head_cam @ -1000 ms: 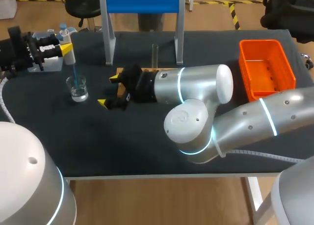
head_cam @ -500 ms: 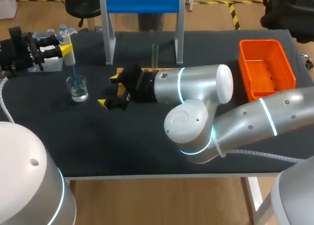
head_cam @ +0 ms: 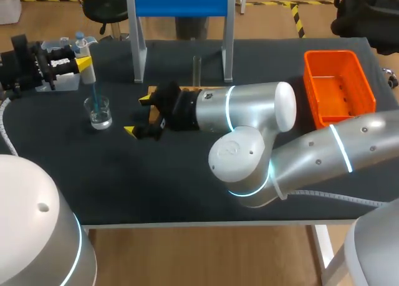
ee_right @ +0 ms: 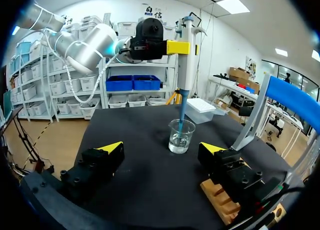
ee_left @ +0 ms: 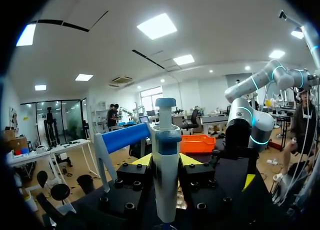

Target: Invert the test tube, pick up the pipette, mount the tip to pipette, aspirate from beaker and dispense into the tube, eject the tip, return the pipette, and cap with the stopper.

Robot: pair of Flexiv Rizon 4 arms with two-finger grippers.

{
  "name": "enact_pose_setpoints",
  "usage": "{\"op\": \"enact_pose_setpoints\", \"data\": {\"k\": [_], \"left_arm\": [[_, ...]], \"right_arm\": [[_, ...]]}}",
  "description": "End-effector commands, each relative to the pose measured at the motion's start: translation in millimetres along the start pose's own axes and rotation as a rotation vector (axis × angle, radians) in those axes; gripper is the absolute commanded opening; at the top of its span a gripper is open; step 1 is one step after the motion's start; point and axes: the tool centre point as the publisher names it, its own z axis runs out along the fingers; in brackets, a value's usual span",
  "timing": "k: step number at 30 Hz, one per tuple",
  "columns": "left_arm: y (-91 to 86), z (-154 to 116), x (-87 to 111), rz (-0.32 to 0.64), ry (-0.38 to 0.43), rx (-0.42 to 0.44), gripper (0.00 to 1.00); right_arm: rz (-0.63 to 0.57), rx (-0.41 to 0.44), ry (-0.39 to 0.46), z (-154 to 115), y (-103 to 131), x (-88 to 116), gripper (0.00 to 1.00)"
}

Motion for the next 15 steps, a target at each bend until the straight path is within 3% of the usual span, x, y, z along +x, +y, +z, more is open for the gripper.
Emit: {"op": "enact_pose_setpoints", "data": {"k": [1, 15], "left_arm": [[2.5, 0.1, -1.9, 0.000, 0.001, 0.005, 0.00], [6.9, 0.0, -3.0, -0.014, 0.001, 0.008, 0.00]], "right_arm": [[0.000, 0.001, 0.003, -0.1, 0.2, -0.8, 1.00], [0.000, 0.001, 0.003, -0.1, 0.2, -0.8, 1.00]]}}
